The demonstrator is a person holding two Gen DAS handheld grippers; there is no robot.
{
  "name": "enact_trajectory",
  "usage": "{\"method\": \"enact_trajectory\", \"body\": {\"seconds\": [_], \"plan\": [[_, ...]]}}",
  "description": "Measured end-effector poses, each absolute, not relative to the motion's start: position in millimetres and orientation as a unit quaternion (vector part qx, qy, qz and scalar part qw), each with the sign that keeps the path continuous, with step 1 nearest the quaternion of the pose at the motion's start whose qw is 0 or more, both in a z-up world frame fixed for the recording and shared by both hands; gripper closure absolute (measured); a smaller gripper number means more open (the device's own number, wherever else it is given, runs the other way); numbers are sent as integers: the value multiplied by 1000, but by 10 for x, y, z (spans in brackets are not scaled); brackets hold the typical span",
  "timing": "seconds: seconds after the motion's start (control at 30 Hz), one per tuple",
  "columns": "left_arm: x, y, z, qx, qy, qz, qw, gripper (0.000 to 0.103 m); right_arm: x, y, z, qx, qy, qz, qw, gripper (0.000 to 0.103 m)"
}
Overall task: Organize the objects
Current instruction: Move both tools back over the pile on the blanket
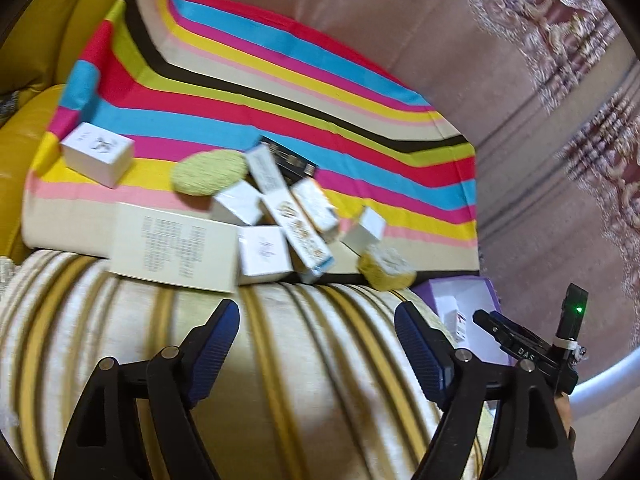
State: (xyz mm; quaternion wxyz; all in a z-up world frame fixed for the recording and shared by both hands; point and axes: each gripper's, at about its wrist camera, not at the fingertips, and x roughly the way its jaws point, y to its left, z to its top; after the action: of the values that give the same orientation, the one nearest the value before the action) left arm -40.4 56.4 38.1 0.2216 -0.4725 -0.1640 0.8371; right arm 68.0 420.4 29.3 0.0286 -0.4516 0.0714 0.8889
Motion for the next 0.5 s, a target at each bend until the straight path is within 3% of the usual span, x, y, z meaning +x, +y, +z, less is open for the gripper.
{"method": "enact_trajectory", "body": {"seconds": [0.5], "plan": [[-518, -67, 334, -461, -170, 856, 161, 19, 140, 3354, 217, -487, -6, 872, -40, 17]]}}
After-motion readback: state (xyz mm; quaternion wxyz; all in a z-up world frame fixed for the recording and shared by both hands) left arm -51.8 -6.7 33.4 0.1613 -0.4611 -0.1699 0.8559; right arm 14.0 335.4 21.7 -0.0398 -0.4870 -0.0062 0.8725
